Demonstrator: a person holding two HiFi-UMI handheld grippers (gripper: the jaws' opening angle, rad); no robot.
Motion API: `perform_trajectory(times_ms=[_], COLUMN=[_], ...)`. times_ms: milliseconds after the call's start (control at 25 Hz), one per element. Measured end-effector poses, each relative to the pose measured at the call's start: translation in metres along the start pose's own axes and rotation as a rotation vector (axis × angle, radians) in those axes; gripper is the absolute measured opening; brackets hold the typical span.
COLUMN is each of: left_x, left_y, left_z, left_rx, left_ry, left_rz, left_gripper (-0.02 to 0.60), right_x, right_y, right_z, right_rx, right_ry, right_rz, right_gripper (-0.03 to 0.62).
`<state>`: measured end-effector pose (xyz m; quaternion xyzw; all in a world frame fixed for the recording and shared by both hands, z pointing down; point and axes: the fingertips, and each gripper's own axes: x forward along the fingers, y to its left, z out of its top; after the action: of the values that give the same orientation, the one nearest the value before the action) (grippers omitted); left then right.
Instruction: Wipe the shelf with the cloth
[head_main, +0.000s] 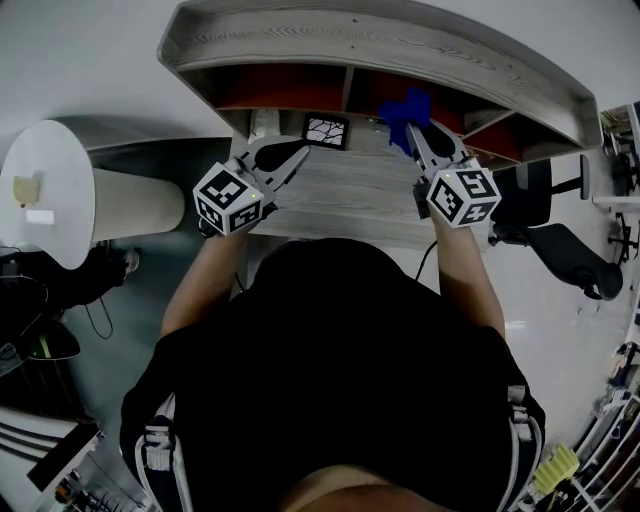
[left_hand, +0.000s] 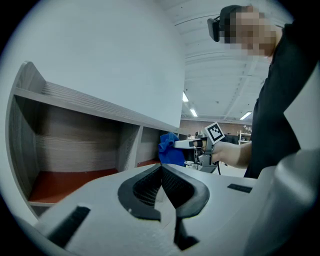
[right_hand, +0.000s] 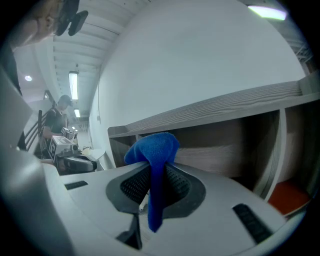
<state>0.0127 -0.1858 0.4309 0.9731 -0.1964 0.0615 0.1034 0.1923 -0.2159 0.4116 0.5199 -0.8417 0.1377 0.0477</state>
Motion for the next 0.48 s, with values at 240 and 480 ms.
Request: perform_trajectory(times_ms=[240,480], left_x=[-0.009,-0.018], left_y=[0.010,0.017], left_z=[-0.006,-0.012], left_rx=[-0.022,-0.040], left_ry=[0.000,0.005], left_rz=[0.036,0.055], left_gripper=[0.017,0.017], right_x=[0.025,0.061], right_y=[-0.006,-0.010], right_z=[-0.012,-0.029], right_rx=[0.033,0.057], right_ry=[0.033,0.076], right_rz=[-0.005,0.001], right_gripper=[0.054,0.054])
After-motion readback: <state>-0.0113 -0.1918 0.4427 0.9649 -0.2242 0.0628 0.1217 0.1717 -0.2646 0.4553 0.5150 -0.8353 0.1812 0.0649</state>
